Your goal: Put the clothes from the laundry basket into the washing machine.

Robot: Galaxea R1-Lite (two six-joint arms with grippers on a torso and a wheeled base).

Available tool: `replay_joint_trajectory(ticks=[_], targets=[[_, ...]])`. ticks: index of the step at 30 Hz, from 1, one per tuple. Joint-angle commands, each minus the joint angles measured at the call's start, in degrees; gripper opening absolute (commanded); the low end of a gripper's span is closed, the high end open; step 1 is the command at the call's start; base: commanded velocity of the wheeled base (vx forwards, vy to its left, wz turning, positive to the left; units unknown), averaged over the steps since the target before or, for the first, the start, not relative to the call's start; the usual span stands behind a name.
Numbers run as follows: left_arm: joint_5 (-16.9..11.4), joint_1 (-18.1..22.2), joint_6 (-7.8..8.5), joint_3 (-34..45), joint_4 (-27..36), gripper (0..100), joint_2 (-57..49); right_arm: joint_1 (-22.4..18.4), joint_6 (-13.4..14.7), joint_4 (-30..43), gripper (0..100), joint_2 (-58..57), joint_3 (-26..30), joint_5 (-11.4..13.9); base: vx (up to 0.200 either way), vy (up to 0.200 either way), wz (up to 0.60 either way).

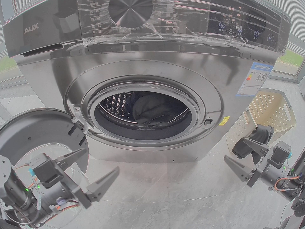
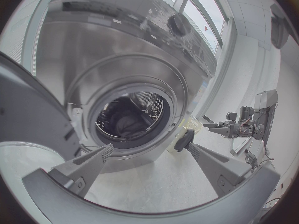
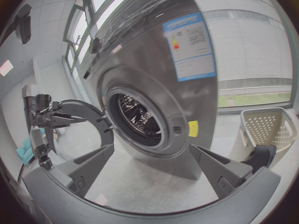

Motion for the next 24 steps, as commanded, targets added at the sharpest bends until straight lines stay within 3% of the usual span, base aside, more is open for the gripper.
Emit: replay_joint_trajectory(ticks=[1,5,10,15,17,24], targets=[[-0.1,4.3,0.23,4.7,2.7,100,-13.1,-4.8,0.0,4.1,100,-7.9,1.0,-0.7,0.000,0.000,0.00],[-0.1,7.3,0.67,4.7,7.2,100,-18.9,-5.9,-0.2,10.2,100,-12.7,1.0,-2.2,0.000,0.000,0.00],[-0.2,11.9,3.57,5.2,12.3,100,-25.4,-8.0,0.1,16.4,100,-18.4,1.0,-6.2,-0.200,0.000,0.00],[-0.5,14.8,3.92,6.3,17.4,100,-31.3,-10.9,0.3,18.9,100,-21.2,1.0,-6.3,-0.200,0.000,0.00],[-1.1,16.3,4.01,6.9,18.4,100,-32.9,-14.3,0.4,22.5,100,-24.7,1.0,-6.3,-0.200,0.000,0.00],[-3.7,21.8,4.62,8.3,24.9,100,-42.6,-19.9,-0.3,34.1,100,-36.6,1.0,-6.3,-0.200,0.000,0.00]])
